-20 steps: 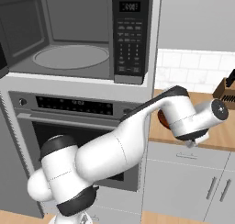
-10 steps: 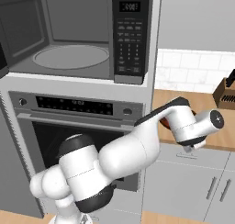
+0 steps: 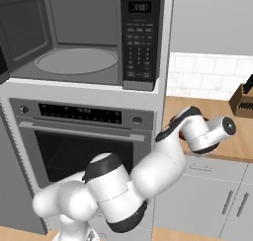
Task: Open the microwave, place the bowl with waffle inside the microwave, then close the microwave door and turn it on.
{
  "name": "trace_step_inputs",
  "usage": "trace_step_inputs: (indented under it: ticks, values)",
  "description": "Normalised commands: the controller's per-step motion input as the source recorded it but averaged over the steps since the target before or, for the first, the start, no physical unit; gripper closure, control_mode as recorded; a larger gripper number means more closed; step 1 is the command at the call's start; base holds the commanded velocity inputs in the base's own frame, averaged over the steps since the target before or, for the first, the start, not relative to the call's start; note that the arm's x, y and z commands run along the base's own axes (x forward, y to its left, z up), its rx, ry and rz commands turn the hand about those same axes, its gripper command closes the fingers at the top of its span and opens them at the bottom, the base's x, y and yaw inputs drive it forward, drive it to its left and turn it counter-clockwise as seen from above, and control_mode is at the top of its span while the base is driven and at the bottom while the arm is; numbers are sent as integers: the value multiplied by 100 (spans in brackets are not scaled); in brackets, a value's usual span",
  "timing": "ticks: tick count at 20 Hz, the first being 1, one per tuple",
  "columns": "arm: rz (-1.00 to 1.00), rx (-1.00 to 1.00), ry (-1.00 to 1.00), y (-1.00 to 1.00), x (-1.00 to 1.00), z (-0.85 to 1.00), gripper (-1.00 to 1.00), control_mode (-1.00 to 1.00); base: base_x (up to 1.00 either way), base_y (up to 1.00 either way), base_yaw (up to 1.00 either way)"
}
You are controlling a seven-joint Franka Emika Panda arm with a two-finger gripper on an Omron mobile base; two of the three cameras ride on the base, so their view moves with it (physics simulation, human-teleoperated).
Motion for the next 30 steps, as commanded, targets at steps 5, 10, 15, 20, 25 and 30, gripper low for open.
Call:
trace_step_inputs:
  ticks: [5, 10, 15, 20, 25, 30]
  values:
    - [0, 11, 0, -55, 26, -6, -100, -100, 0, 0, 0]
    - [0, 7, 0, -37, 41, -17, -100, -100, 0, 0, 0]
    - [0, 1, 0, -1, 39, -17, -100, -100, 0, 0, 0]
    - [0, 0, 0, 5, 12, -54, -100, -100, 0, 0, 0]
    - [0, -1, 0, 18, 14, -32, -100, -100, 0, 0, 0]
    - [-2, 0, 0, 16, 33, -7, -100, -100, 0, 0, 0]
